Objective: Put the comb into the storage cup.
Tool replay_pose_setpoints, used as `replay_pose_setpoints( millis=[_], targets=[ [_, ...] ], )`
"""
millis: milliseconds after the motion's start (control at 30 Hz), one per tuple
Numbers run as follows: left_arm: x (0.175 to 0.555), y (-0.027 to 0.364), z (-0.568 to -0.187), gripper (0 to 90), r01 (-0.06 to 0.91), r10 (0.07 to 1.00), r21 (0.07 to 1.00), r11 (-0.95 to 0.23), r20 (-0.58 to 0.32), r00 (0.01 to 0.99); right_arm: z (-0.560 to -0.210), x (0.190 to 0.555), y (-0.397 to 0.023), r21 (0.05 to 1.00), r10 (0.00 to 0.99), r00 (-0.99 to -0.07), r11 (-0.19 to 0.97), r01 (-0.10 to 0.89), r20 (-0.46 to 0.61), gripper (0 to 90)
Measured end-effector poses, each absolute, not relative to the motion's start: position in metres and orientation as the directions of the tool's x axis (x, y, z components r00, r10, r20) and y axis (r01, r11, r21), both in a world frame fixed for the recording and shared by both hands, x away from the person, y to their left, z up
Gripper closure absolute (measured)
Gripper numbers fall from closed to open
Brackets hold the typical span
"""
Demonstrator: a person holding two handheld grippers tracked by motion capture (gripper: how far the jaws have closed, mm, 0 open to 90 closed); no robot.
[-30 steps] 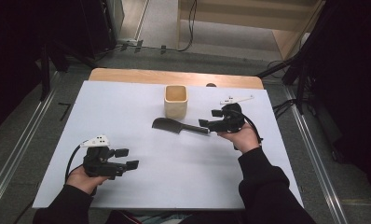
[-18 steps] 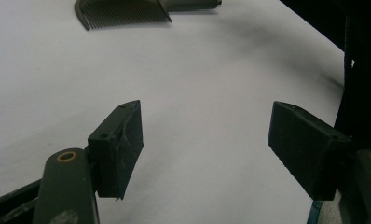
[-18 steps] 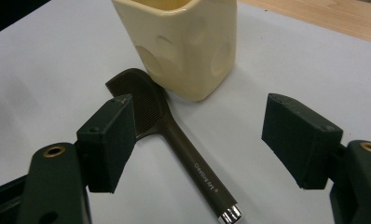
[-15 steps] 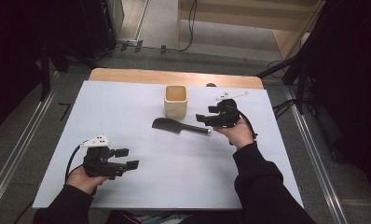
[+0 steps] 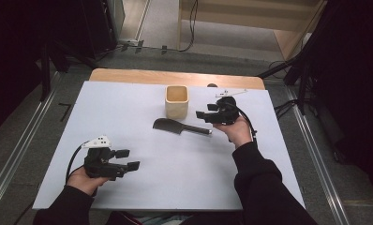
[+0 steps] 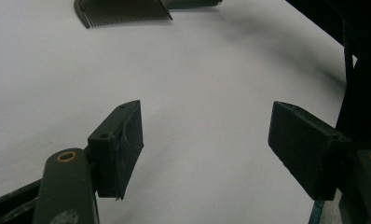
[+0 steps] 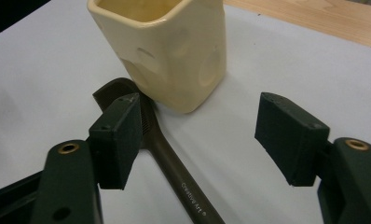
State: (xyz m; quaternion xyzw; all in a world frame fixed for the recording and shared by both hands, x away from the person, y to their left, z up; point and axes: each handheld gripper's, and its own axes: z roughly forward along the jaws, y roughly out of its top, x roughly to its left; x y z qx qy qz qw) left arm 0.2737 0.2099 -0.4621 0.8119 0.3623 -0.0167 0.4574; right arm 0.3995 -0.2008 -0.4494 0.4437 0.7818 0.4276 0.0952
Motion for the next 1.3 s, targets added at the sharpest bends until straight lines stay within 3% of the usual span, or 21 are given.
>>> replay_pose_setpoints(
  millis=[100,167,200,300,433,1300],
  targets=[
    [0.274,0.21,-0.462,27.1,0.603,0.574,0.731,-0.319,-0.357,0.737,-0.453,0.401,-0.202,0.743,0.772,-0.584,0.234,0.627,0.251,40.8],
    [0.274,0.21,-0.462,27.1,0.602,0.573,0.732,-0.318,-0.357,0.737,-0.458,0.403,-0.202,0.727,0.77,-0.577,0.23,0.647,0.271,53.4],
    [0.274,0.21,-0.462,27.1,0.602,0.573,0.732,-0.32,-0.356,0.738,-0.458,0.403,-0.202,0.727,0.77,-0.577,0.23,0.647,0.271,53.4],
    [0.274,0.21,-0.462,27.1,0.602,0.573,0.732,-0.32,-0.356,0.738,-0.464,0.405,-0.202,0.698,0.783,-0.551,0.223,0.68,0.287,70.8],
    [0.274,0.21,-0.462,27.1,0.6,0.574,0.733,-0.319,-0.355,0.738,-0.475,0.403,-0.202,0.702,0.796,-0.542,0.223,0.676,0.268,87.6],
    [0.274,0.21,-0.462,27.1,0.601,0.573,0.731,-0.324,-0.354,0.739,-0.512,0.403,-0.187,0.632,0.778,-0.578,0.322,0.705,0.247,87.7]
  ],
)
